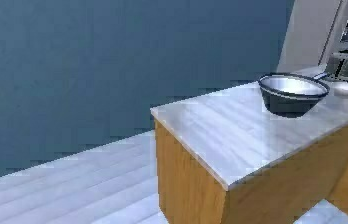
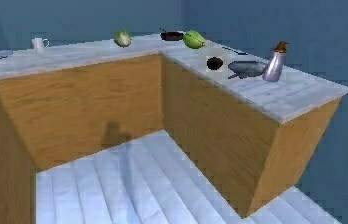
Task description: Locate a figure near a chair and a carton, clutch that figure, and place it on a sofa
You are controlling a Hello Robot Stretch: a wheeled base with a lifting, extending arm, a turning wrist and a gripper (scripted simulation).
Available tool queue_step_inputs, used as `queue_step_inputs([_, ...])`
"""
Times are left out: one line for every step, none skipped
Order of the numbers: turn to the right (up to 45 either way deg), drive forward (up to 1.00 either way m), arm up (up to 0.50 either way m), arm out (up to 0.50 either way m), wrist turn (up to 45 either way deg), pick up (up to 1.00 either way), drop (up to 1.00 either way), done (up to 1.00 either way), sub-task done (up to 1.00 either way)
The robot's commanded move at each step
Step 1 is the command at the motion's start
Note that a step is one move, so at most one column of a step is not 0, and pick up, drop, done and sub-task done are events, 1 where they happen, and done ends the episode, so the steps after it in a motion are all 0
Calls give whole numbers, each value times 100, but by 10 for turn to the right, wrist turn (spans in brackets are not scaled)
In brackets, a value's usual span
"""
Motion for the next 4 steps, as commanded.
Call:
queue_step_inputs([-450, 0, 0, 0, 0, 0, 0, 0, 0])
queue_step_inputs([-450, 0, 0, 0, 0, 0, 0, 0, 0])
queue_step_inputs([-450, 0, 0, 0, 0, 0, 0, 0, 0])
queue_step_inputs([-120, 0, 0, 0, 0, 0, 0, 0, 0])
